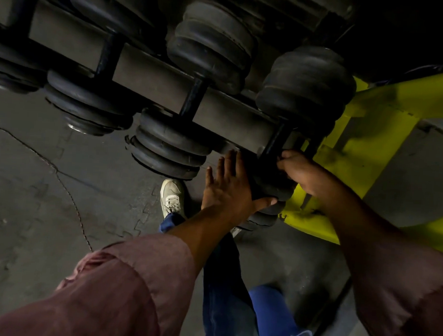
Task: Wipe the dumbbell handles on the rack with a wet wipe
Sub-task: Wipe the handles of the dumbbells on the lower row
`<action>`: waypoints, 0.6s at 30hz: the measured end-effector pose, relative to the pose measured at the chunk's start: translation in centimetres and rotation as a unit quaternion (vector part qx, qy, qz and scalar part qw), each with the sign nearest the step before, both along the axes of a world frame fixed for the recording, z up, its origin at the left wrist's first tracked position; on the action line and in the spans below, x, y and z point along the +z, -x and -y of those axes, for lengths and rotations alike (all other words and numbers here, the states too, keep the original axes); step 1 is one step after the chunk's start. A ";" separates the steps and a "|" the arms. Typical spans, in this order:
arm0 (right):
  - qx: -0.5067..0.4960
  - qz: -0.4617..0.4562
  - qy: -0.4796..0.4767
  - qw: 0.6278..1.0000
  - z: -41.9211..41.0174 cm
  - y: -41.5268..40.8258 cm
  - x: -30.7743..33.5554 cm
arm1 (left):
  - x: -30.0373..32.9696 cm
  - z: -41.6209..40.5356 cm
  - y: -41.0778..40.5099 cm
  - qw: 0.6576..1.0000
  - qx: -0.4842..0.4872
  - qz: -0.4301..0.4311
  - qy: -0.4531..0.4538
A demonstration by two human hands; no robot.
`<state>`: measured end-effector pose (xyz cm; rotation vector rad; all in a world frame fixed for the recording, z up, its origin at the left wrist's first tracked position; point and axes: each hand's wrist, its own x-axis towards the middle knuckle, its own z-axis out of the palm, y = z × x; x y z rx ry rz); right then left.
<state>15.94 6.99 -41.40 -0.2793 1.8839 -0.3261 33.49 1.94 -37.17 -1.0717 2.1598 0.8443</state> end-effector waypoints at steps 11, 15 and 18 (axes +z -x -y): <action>0.209 -0.273 0.211 0.915 -0.7 -1.0 4.0 | 0.0 -0.1 0.0 1.000 0.002 -0.010 0.006; 0.296 -0.283 0.270 0.871 -0.8 -0.7 3.0 | 0.1 0.0 -0.1 1.000 0.002 -0.017 0.006; 0.436 -0.215 0.270 0.831 -0.8 -0.1 2.1 | 0.1 0.1 0.0 1.000 0.004 -0.012 0.001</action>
